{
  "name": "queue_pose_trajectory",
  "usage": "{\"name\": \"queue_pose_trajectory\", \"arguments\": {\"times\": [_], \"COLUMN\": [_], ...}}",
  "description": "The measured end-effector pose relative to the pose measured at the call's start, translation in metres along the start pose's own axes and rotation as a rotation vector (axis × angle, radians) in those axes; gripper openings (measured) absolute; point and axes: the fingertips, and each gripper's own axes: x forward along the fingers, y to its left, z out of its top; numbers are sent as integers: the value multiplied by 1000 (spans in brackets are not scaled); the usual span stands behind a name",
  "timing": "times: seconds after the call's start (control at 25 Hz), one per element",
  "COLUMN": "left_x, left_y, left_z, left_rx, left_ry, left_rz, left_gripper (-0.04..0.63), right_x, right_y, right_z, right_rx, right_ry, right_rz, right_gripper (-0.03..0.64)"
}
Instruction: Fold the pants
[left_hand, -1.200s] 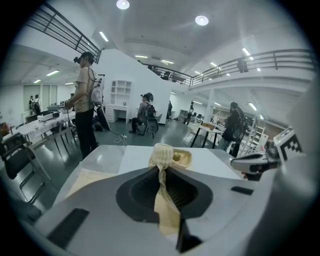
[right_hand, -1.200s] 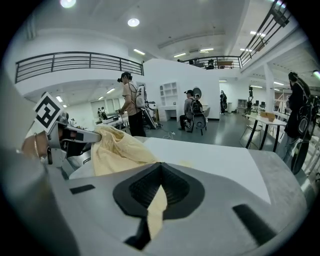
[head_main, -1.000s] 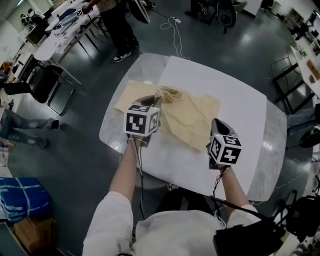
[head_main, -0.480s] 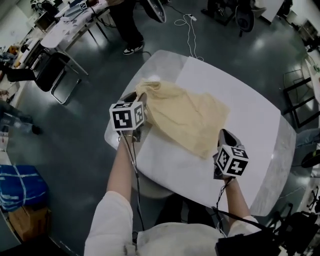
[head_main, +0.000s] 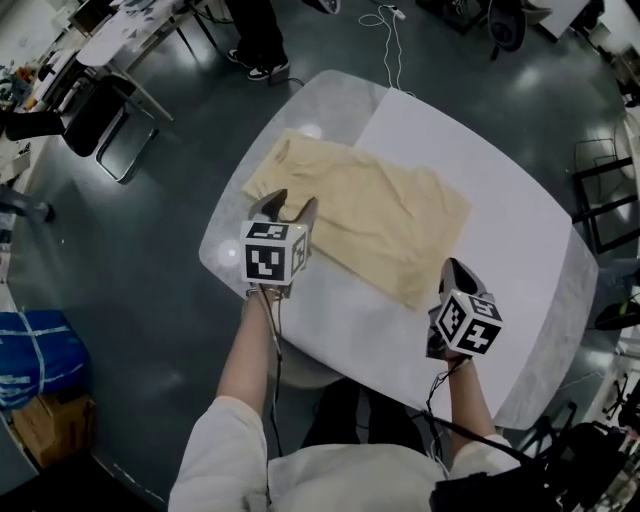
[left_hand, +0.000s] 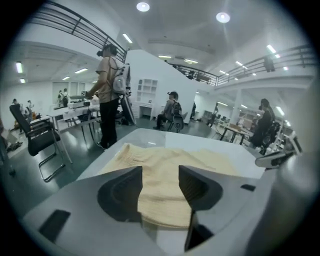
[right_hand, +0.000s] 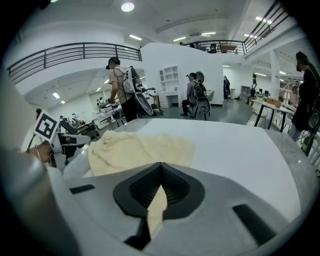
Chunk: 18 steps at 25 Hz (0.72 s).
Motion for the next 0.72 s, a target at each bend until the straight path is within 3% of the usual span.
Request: {"name": "queue_pose_trajectory", "arguments": {"times": [0.44, 0.56, 0.72], "left_x": [34, 44, 65], "left_y": [-198, -244, -285], "left_z": [-39, -52, -68], "left_rx": [112, 155, 254], "left_ry": [109, 146, 164], "left_rz": [-324, -367, -352], "left_gripper": [202, 202, 202], "right_x": [-43, -57, -72], "right_y": [-67, -95, -130], "right_z": [-12, -27, -48], "right_rx": [69, 99, 138], "right_ry": [-26, -18, -1], "right_rz": [-104, -131, -157], "right_gripper": [-8, -8, -8]}}
